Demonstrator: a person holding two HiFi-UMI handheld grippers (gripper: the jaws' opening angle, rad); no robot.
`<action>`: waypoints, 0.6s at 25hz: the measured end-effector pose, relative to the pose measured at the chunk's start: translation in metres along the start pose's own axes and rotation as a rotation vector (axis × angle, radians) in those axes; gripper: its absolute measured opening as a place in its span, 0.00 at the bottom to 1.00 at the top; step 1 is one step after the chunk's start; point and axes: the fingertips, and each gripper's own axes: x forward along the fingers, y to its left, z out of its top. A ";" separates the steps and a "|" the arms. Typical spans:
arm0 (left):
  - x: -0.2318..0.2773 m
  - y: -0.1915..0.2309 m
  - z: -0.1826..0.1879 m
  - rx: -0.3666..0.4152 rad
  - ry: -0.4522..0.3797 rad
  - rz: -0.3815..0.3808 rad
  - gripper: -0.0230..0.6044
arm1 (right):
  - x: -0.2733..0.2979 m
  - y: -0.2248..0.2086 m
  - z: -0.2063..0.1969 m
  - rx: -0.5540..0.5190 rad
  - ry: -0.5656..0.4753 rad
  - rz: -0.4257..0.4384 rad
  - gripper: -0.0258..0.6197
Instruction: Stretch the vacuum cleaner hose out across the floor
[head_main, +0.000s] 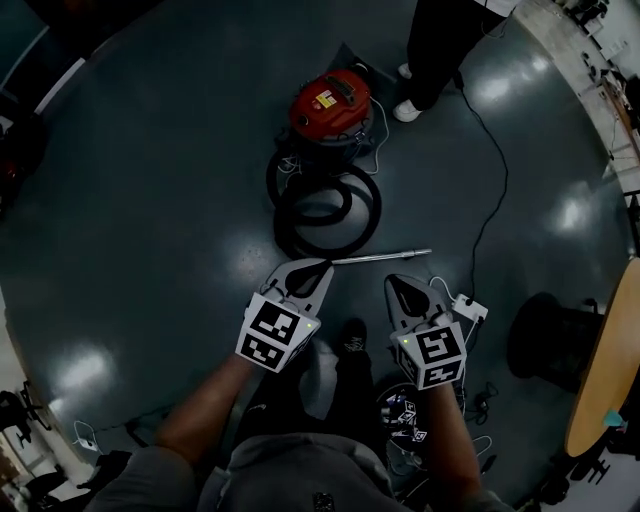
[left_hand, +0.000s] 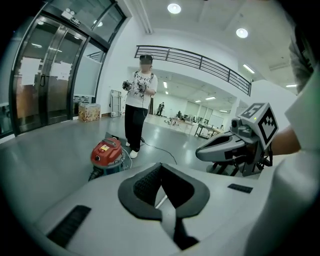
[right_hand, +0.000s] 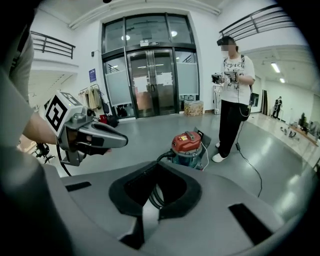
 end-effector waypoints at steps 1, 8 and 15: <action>0.011 0.002 -0.012 -0.004 0.007 0.011 0.05 | 0.009 -0.005 -0.012 -0.009 0.015 0.022 0.05; 0.089 0.013 -0.117 -0.078 0.078 0.075 0.05 | 0.090 -0.039 -0.132 -0.072 0.161 0.145 0.05; 0.157 0.044 -0.262 -0.135 0.168 0.121 0.05 | 0.190 -0.058 -0.282 -0.167 0.305 0.214 0.05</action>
